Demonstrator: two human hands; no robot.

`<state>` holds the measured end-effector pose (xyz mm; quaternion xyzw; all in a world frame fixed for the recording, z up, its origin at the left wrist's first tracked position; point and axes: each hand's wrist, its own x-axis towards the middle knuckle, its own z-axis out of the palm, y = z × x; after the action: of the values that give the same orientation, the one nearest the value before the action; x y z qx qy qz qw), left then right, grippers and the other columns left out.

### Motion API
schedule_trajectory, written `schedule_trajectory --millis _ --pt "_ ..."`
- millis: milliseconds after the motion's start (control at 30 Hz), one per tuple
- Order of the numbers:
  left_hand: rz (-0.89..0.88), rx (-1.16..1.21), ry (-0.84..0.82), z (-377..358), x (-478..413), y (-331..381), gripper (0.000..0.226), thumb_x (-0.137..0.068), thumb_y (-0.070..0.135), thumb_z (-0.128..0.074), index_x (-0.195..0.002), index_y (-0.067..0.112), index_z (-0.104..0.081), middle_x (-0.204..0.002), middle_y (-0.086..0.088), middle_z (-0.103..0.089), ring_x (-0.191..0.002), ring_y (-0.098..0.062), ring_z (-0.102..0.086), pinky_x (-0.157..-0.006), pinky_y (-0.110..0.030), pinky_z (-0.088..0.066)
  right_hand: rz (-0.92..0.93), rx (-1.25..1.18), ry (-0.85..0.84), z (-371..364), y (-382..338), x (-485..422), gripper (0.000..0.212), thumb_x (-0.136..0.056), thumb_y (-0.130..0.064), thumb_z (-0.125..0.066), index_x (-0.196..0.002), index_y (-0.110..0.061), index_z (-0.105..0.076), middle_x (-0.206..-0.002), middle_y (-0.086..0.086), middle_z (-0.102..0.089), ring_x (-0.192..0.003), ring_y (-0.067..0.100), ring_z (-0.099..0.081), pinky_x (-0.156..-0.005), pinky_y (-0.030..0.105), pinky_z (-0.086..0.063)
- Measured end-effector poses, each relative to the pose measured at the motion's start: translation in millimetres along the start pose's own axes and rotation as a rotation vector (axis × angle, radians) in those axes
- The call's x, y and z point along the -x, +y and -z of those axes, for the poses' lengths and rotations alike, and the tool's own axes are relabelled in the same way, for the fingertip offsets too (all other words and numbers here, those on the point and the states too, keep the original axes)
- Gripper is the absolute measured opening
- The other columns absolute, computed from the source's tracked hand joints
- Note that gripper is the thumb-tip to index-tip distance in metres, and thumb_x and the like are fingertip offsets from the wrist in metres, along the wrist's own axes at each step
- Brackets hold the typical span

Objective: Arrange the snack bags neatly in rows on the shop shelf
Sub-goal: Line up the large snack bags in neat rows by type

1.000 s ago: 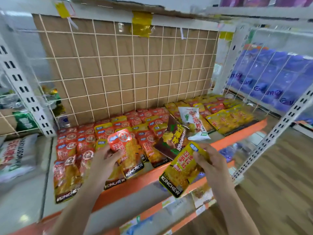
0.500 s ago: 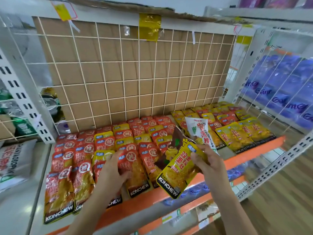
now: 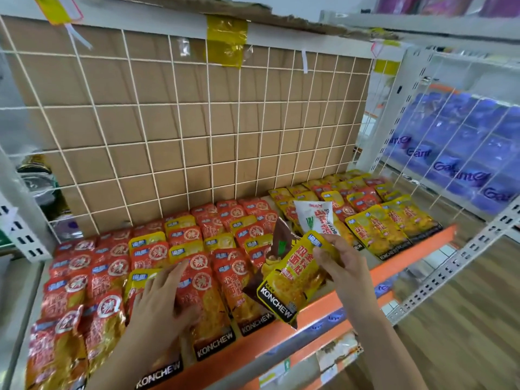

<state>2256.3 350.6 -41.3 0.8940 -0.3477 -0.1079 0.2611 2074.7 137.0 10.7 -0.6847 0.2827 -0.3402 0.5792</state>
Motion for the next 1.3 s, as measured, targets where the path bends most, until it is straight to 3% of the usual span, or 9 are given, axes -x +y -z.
schedule_trajectory --millis 100,300,533,633,767,867,967,1167,1300 --pt "-0.049 0.119 0.09 4.4 -2.0 9.3 0.07 -0.084 0.031 -0.063 -0.142 0.033 -0.025 -0.143 0.005 -0.033 -0.129 -0.022 -0.037 -0.104 -0.042 -0.036 0.001 -0.012 0.038 15.5 1.7 -14.4 0.016 -0.086 -0.013 -0.061 -0.084 -0.029 -0.063 -0.067 0.009 -0.049 -0.065 0.02 -0.044 -0.066 0.031 -0.039" --pt "-0.137 0.201 0.212 -0.3 -18.4 53.0 0.061 -0.083 0.033 -0.059 -0.139 0.032 -0.035 -0.13 0.019 -0.034 -0.125 -0.007 -0.035 -0.101 -0.036 -0.036 -0.009 -0.018 0.087 60.0 15.8 -54.3 0.011 -0.077 -0.025 -0.067 -0.083 -0.023 -0.058 -0.056 -0.005 -0.048 -0.054 0.01 -0.044 -0.055 0.025 -0.039" --pt "-0.223 0.183 0.226 -27.3 -48.9 119.7 0.045 -0.082 0.035 -0.056 -0.124 0.043 -0.041 -0.124 0.023 -0.043 -0.115 -0.001 -0.041 -0.094 -0.025 -0.033 0.059 0.107 0.075 125.5 26.2 -106.9 0.011 -0.082 -0.016 -0.067 -0.081 -0.02 -0.057 -0.059 0.01 -0.051 -0.054 0.016 -0.043 -0.046 0.019 -0.034" --pt "-0.212 0.157 0.253 -41.4 -60.7 145.0 0.041 -0.087 0.027 -0.062 -0.122 0.04 -0.047 -0.121 0.022 -0.045 -0.113 -0.006 -0.043 -0.093 -0.026 -0.034 0.071 0.223 0.066 155.1 36.1 -135.8 0.013 -0.082 -0.022 -0.067 -0.082 -0.026 -0.055 -0.053 0.012 -0.055 -0.053 0.02 -0.044 -0.055 0.029 -0.036" --pt "-0.208 0.154 0.294 -53.7 -68.9 170.6 0.044 -0.084 0.02 -0.064 -0.119 0.04 -0.046 -0.114 0.034 -0.04 -0.103 0.013 -0.038 -0.083 -0.001 -0.031 0.064 0.374 -0.023 177.1 52.0 -168.7 0.014 -0.084 -0.024 -0.066 -0.085 -0.027 -0.053 -0.063 0.019 -0.061 -0.059 0.026 -0.054 -0.057 0.03 -0.041" --pt "-0.117 0.139 0.343 -62.4 -69.2 180.4 0.045 -0.085 0.025 -0.062 -0.12 0.046 -0.045 -0.113 0.036 -0.037 -0.103 0.014 -0.032 -0.078 -0.008 -0.031 0.061 0.504 -0.184 175.5 62.6 -187.2 0.018 -0.083 -0.027 -0.067 -0.096 -0.023 -0.055 -0.07 -0.002 -0.059 -0.062 0.013 -0.054 -0.05 0.015 -0.038" --pt "-0.058 0.101 0.355 -69.9 -63.3 185.8 0.045 -0.085 0.029 -0.062 -0.116 0.052 -0.041 -0.11 0.037 -0.037 -0.1 0.008 -0.04 -0.072 -0.006 -0.033 0.068 0.573 -0.336 163.4 71.5 -196.8 0.022 -0.084 -0.028 -0.066 -0.101 -0.019 -0.057 -0.073 0.002 -0.053 -0.062 0.014 -0.049 -0.051 0.015 -0.035" --pt "0.107 0.058 0.36 -83.9 -53.2 185.5 0.039 -0.085 0.024 -0.063 -0.121 0.035 -0.054 -0.124 0.019 -0.047 -0.121 -0.013 -0.048 -0.094 -0.032 -0.043 0.178 0.763 -0.495 136.2 86.4 -196.1 0.034 -0.086 -0.035 -0.063 -0.117 -0.02 -0.057 -0.108 -0.004 -0.058 -0.091 0.009 -0.053 -0.069 0.018 -0.039" --pt "0.153 0.048 0.363 -87.3 -51.3 187.4 0.039 -0.085 0.023 -0.063 -0.123 0.027 -0.056 -0.117 0.018 -0.049 -0.107 -0.01 -0.055 -0.081 -0.024 -0.042 0.346 0.907 -0.523 131.3 94.6 -194.1 0.041 -0.088 -0.039 -0.058 -0.125 -0.021 -0.051 -0.121 -0.004 -0.045 -0.11 0.009 -0.045 -0.086 0.015 -0.033"
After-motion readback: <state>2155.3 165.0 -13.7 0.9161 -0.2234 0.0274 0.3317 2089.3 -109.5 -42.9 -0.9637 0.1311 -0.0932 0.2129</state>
